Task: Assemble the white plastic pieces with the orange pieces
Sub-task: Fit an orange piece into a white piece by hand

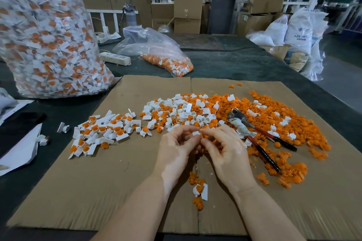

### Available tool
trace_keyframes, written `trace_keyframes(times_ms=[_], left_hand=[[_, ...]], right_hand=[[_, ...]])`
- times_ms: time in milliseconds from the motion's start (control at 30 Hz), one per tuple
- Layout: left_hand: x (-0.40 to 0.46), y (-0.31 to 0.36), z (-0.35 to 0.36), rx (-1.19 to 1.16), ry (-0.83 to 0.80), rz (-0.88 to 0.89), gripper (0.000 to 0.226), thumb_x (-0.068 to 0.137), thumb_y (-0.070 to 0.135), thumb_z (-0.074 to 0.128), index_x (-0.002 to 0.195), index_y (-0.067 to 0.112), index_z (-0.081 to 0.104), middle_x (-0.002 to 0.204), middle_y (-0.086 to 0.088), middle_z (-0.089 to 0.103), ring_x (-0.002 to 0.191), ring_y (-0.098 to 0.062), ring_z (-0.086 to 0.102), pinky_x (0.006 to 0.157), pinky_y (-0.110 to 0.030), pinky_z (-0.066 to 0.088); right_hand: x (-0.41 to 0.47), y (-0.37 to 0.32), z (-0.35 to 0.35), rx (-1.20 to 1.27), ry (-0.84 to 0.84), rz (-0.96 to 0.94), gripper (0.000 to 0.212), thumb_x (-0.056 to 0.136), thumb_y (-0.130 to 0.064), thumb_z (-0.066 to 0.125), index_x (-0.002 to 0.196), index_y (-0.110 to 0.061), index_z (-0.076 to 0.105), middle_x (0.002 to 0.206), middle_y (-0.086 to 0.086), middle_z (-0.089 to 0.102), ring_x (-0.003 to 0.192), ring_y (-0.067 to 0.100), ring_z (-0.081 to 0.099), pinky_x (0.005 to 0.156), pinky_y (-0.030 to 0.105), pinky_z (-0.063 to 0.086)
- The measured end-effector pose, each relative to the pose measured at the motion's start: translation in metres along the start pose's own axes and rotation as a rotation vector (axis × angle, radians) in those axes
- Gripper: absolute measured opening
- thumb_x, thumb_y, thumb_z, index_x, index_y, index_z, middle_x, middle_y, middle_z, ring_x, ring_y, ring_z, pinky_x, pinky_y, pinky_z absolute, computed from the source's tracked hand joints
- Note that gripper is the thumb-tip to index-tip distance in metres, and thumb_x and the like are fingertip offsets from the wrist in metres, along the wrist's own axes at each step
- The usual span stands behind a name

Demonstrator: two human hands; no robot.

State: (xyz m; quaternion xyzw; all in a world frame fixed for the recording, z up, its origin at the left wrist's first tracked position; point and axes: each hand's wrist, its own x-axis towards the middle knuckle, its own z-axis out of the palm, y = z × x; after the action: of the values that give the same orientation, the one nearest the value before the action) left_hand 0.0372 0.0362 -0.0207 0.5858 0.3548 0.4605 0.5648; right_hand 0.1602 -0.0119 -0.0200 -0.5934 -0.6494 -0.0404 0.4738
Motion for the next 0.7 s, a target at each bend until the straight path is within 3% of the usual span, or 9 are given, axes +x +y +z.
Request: trace_keyframes(times_ms=[200, 300, 367, 467, 533, 700], left_hand=[[0.001, 0.001, 0.0, 0.026, 0.005, 0.008, 0.014, 0.087, 0.01, 0.064, 0.099, 0.017, 0.068, 0.072, -0.008, 0.065, 0.066, -0.014, 0.064, 0.067, -0.023, 0.056], [0.002, 0.001, 0.001, 0.011, 0.025, -0.007, 0.014, 0.086, 0.007, 0.065, 0.096, 0.016, 0.067, 0.067, -0.005, 0.064, 0.063, -0.013, 0.063, 0.066, -0.021, 0.055], [0.003, 0.002, 0.001, 0.012, 0.028, -0.008, 0.016, 0.086, 0.004, 0.064, 0.096, 0.015, 0.066, 0.066, -0.005, 0.062, 0.06, -0.011, 0.061, 0.063, -0.017, 0.052], [0.003, 0.002, 0.002, 0.036, 0.028, -0.004, 0.017, 0.086, 0.002, 0.062, 0.095, 0.017, 0.066, 0.066, -0.006, 0.061, 0.06, -0.009, 0.061, 0.062, -0.016, 0.052], [0.004, 0.003, 0.003, 0.035, 0.036, -0.01, 0.017, 0.086, 0.002, 0.062, 0.094, 0.017, 0.066, 0.067, -0.006, 0.061, 0.059, -0.008, 0.061, 0.062, -0.017, 0.052], [0.006, 0.003, 0.004, 0.032, 0.052, -0.02, 0.016, 0.087, 0.004, 0.062, 0.095, 0.017, 0.066, 0.065, 0.001, 0.064, 0.059, -0.006, 0.062, 0.06, -0.013, 0.05]], right_hand=[[0.0, -0.003, -0.003, -0.018, -0.004, 0.046, 0.018, 0.084, -0.014, 0.067, 0.101, -0.015, 0.069, 0.088, -0.009, 0.059, 0.087, 0.008, 0.053, 0.08, 0.014, 0.041], [0.005, -0.002, -0.011, -0.156, 0.073, 0.178, 0.025, 0.086, -0.024, 0.064, 0.108, -0.013, 0.066, 0.1, -0.002, 0.064, 0.099, 0.014, 0.056, 0.091, 0.029, 0.038], [0.012, 0.003, -0.023, -0.344, 0.067, 0.376, 0.035, 0.09, -0.033, 0.055, 0.119, -0.013, 0.06, 0.116, 0.004, 0.061, 0.112, 0.02, 0.051, 0.096, 0.037, 0.034], [0.025, 0.017, -0.046, -0.681, -0.181, 0.691, 0.046, 0.09, -0.049, 0.044, 0.12, -0.015, 0.052, 0.13, 0.01, 0.046, 0.12, 0.027, 0.039, 0.101, 0.047, 0.028], [0.031, 0.026, -0.057, -0.764, -0.354, 0.821, 0.05, 0.086, -0.056, 0.044, 0.117, -0.017, 0.051, 0.134, 0.011, 0.039, 0.124, 0.029, 0.033, 0.103, 0.051, 0.023], [0.035, 0.041, -0.063, -0.846, -0.461, 0.831, 0.053, 0.08, -0.062, 0.052, 0.113, -0.021, 0.053, 0.136, 0.01, 0.038, 0.125, 0.03, 0.032, 0.103, 0.05, 0.024]])
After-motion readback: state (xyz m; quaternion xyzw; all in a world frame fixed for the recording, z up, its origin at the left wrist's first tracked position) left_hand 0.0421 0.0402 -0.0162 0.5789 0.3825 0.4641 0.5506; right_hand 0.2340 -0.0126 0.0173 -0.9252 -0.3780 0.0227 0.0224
